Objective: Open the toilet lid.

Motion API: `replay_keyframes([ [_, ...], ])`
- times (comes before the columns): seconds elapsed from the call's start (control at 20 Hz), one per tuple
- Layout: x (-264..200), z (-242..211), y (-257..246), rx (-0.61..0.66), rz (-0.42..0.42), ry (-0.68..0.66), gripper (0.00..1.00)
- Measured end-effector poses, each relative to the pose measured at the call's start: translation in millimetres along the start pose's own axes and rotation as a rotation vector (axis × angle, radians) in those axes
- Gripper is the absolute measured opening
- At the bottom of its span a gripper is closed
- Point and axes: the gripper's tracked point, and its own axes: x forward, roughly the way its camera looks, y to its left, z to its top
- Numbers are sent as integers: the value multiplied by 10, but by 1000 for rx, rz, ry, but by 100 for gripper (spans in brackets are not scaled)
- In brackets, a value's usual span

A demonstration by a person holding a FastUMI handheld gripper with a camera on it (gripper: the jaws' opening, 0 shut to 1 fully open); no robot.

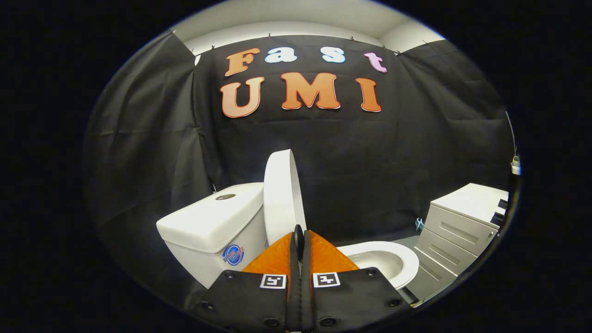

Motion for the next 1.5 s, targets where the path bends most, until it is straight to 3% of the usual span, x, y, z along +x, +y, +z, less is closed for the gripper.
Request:
replay_keyframes([
  [0.45, 17, -61, 438, -85, 35, 18, 8],
  [0.9, 27, -109, 533, -162, 10, 36, 8],
  [1.15, -27, -104, 502, -108, 34, 57, 10],
  [1.35, -202, 155, 590, -70, 92, 8, 25],
  [1.45, -314, 306, 520, -73, 83, -7, 31],
  [1.5, -368, 390, 392, -83, 57, -12, 51],
])
